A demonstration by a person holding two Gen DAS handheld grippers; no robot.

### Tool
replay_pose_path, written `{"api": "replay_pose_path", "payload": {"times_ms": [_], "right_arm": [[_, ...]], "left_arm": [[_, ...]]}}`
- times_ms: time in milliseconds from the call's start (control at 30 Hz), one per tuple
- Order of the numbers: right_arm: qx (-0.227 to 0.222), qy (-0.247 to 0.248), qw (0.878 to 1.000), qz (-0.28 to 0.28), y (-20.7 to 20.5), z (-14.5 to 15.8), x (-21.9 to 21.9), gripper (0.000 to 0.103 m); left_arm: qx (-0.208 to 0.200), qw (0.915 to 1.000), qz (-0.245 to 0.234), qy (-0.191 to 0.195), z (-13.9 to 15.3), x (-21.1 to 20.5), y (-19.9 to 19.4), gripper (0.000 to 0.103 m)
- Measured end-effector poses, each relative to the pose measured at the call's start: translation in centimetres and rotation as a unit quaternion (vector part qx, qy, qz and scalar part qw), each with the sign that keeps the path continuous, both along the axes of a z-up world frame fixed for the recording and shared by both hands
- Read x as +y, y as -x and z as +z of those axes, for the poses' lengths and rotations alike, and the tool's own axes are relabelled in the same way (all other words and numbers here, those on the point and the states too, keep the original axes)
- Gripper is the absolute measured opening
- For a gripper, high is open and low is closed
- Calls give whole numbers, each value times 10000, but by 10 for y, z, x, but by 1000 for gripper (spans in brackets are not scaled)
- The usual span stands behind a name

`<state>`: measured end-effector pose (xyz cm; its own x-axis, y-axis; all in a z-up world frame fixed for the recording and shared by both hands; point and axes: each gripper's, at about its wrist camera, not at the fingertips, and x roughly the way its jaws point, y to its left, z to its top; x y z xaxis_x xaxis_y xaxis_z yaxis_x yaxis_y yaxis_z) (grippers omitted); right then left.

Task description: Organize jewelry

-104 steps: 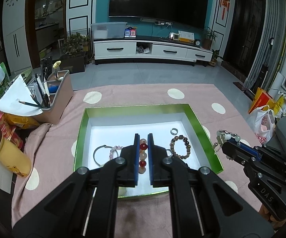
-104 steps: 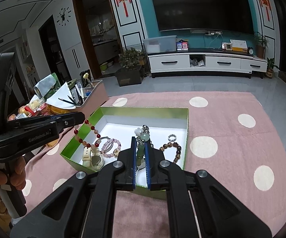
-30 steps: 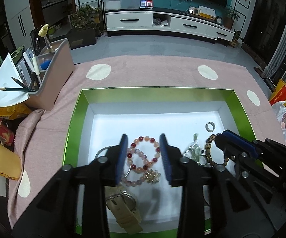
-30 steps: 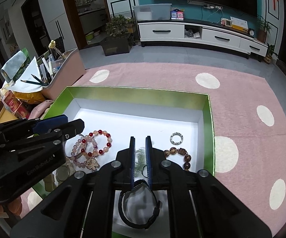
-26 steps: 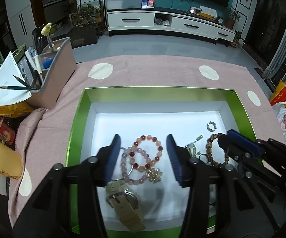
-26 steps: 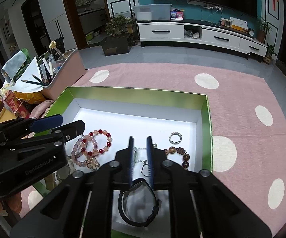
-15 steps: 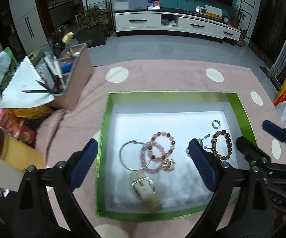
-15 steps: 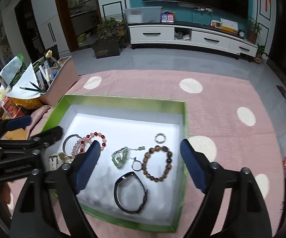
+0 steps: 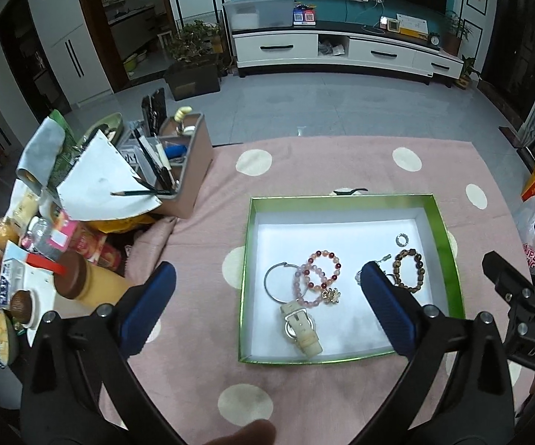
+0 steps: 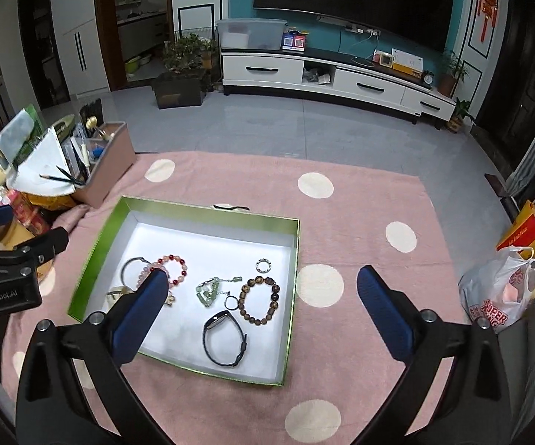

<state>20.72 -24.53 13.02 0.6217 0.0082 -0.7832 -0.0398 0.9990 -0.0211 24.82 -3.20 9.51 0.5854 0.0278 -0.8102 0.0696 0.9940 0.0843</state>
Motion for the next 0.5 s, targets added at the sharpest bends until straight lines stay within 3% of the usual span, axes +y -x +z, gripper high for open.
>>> {"api": "replay_pose_path", "payload": {"times_ms": [200,500], "right_arm": [[-8,72,10000,23,0,14,0,102],[12,51,10000,-61,-3,15,-4,102]], "left_arm": [[15,9999,91,-133,11,1,1,101],[131,9997,14,-216,3,-5,-3,101]]}}
